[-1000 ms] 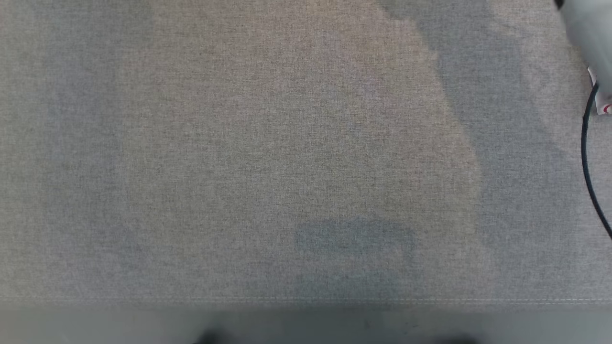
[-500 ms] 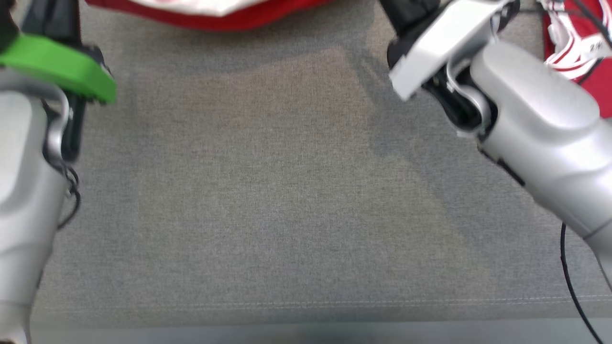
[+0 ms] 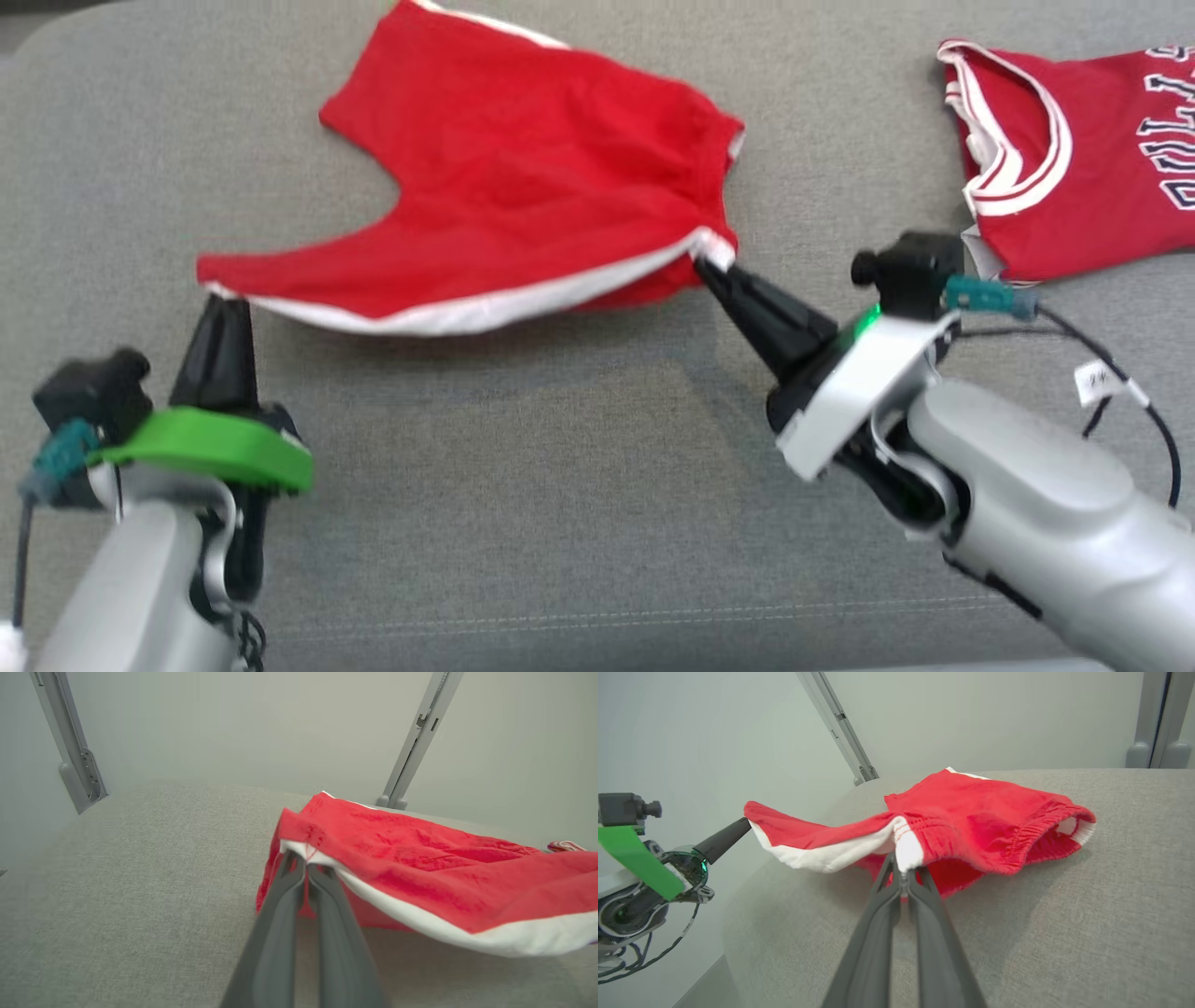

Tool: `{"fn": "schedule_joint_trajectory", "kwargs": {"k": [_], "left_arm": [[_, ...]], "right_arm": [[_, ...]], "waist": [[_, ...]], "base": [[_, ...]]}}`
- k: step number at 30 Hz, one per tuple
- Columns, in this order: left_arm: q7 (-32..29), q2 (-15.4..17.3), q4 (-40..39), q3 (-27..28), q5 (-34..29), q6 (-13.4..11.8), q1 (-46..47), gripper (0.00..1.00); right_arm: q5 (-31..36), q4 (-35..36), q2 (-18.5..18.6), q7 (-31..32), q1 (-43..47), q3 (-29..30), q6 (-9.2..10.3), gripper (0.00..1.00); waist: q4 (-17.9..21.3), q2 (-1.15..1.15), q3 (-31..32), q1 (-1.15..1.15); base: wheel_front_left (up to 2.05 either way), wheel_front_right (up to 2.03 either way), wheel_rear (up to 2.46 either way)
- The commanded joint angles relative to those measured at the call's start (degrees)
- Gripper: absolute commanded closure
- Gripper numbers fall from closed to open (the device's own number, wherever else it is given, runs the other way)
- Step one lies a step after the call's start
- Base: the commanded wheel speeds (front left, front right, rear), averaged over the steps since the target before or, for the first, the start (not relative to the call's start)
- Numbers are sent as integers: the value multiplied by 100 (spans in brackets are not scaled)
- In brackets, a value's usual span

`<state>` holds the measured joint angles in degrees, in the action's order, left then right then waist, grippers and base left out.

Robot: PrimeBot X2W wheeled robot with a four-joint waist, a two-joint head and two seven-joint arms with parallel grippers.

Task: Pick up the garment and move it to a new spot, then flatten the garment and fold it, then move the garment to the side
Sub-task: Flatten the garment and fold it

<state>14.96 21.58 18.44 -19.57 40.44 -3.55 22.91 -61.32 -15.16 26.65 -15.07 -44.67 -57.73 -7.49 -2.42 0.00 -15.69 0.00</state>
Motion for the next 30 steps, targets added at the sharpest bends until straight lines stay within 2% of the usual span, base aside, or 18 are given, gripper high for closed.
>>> {"fn": "schedule_joint_trajectory", "kwargs": {"k": [1,8,19,24,30], "left_arm": [[18,-58,-95,88,-4,-47,-265,100],[18,-388,-258,284,-71,-44,-1147,100],[19,-813,-402,718,-176,-44,-2322,100],[19,-890,-337,691,-191,-35,-2613,100],[19,-921,-181,599,-352,-104,-2492,100]], "right_arm": [[-65,96,68,-19,228,-10,0,100],[-308,444,374,-19,898,-274,0,100],[-864,826,1165,14,1847,-495,0,100],[-1147,1009,1248,101,2080,-705,0,100],[-1161,944,1121,79,2104,-853,0,100]], "waist": [[87,0,235,0],[17,0,499,0],[0,0,953,0],[-11,0,976,0],[18,0,948,0]], "base": [[0,0,0],[0,0,0],[0,0,0],[0,0,0],[0,0,0]]}}
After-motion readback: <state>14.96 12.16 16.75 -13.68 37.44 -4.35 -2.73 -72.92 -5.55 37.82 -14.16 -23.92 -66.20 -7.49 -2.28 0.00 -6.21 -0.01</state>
